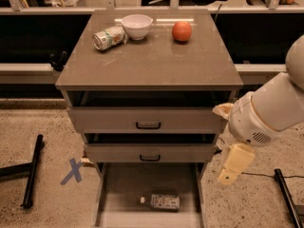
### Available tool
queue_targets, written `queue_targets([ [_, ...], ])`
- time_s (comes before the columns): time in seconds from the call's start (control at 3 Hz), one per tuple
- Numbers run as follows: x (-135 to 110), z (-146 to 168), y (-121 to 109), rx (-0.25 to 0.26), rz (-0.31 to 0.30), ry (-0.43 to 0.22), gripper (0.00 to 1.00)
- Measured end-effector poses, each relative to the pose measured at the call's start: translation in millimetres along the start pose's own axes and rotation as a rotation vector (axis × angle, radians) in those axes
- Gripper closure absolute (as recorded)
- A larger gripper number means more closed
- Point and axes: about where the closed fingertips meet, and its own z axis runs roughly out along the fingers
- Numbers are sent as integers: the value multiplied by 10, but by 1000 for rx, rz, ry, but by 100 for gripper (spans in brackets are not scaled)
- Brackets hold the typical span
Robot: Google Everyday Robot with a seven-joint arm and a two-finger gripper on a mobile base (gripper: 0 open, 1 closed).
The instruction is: Pick blue plastic bottle from bottom drawer and place on counter
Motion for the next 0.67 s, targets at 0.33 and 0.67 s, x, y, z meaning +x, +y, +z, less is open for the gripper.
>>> queue_targets([
  [0.33,200,602,-32,-17,-31,2,0],
  [0.67,410,1296,-143,-12,-27,-32,0],
])
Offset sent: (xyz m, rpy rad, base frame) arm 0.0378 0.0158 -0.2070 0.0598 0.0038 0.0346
